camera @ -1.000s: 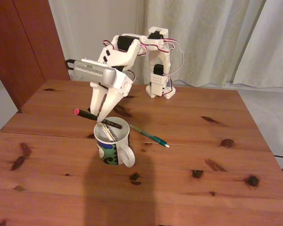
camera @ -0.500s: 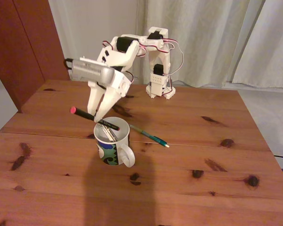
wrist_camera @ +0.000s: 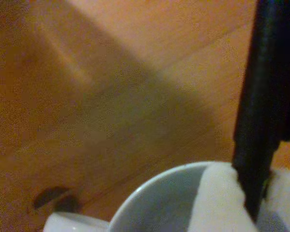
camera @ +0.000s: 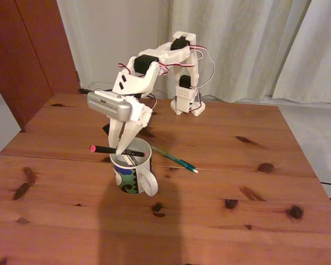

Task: Clean up the desk and place the pens and markers into the cup

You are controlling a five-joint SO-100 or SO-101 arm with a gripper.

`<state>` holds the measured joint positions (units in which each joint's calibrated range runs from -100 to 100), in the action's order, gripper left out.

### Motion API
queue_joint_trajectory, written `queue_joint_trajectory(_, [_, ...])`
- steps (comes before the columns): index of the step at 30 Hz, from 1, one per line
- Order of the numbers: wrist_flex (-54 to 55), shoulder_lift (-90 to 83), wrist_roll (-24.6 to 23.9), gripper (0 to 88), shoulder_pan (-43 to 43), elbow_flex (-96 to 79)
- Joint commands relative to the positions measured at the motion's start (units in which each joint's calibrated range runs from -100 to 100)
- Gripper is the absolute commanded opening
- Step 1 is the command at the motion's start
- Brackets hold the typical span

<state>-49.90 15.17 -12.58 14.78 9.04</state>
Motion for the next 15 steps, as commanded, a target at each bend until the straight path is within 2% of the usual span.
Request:
queue_joint_trajectory(1, [1.3,-1.4,-0.5,1.2,0.5,0.3])
queue_joint_trajectory(3, [1.3,-1.4,-1.9,1.7,0.5,0.4])
queue_joint_trajectory(7, [1.3,-1.5,-3.2,8.1,0.5,1.1])
queue_joint_trajectory(15, [1.3,-2.5,-3.3,8.8,0.5,0.7])
